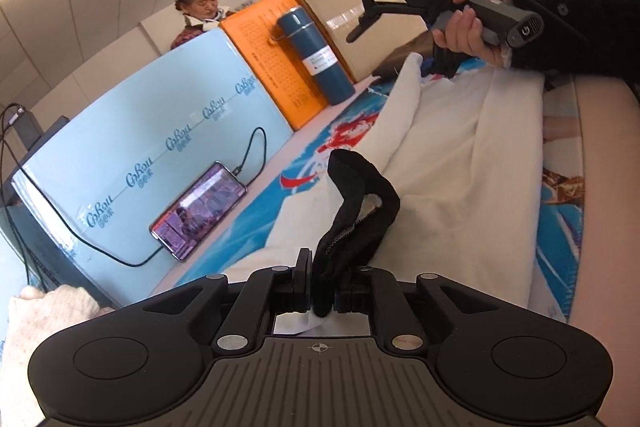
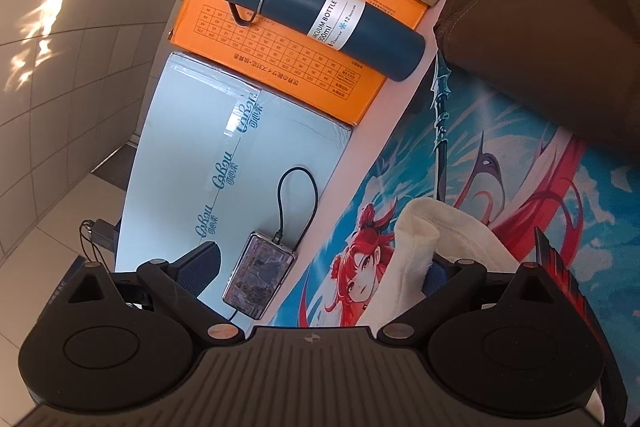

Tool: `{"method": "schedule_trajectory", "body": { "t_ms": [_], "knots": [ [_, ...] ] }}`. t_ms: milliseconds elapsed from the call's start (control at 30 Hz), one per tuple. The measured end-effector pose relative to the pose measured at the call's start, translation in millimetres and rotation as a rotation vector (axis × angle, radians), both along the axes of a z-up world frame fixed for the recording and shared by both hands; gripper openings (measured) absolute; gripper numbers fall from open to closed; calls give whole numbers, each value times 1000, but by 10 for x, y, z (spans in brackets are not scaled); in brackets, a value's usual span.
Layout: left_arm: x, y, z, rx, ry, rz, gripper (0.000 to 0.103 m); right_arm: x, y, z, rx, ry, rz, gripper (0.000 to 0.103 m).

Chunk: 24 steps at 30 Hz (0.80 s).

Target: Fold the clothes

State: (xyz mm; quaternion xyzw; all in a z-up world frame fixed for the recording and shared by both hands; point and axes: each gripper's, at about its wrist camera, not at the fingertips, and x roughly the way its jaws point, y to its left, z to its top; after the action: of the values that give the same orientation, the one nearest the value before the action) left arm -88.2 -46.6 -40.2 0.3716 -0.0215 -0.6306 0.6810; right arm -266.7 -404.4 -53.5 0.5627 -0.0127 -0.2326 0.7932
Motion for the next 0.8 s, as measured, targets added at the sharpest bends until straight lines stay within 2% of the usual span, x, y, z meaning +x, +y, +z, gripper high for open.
{"method": "schedule_trajectory", "body": {
  "t_ms": [33,100,133,167,200,233,267,367,433,467,533,633,733,800],
  "knots": [
    [2,3,7,8,13,-9,17,-30,21,8,0,13,-14,98],
    [24,60,109,-35,92,-50,32,-120,91,30,-22,39,-69,98],
    [37,96,177,-74,145,-74,56,-172,125,47,-39,51,-99,98],
    [54,117,247,-124,205,-85,85,-223,159,64,-56,63,-130,98],
    [75,119,309,-170,261,-82,93,-278,198,86,-84,54,-160,98],
    [96,88,365,-211,308,-54,95,-323,236,115,-118,41,-187,98],
    [117,3,402,-242,331,20,95,-354,271,149,-153,26,-209,98],
    [204,-309,446,-324,310,288,95,-385,342,219,-244,-18,-219,98],
    [314,-517,445,-317,298,426,95,-349,329,219,-258,-44,-160,98],
    [346,-622,420,-277,280,459,95,-307,304,210,-250,-52,-116,98],
    [339,-827,321,-168,228,472,95,-216,257,175,-210,-44,-47,98],
    [219,-996,120,-48,163,418,95,-140,214,115,-153,-32,14,98],
    [121,-1005,-37,-18,90,415,95,-117,175,32,-87,-14,36,98],
    [109,-998,-55,-20,73,422,95,-102,134,-25,-48,-3,45,98]
  ]
}}
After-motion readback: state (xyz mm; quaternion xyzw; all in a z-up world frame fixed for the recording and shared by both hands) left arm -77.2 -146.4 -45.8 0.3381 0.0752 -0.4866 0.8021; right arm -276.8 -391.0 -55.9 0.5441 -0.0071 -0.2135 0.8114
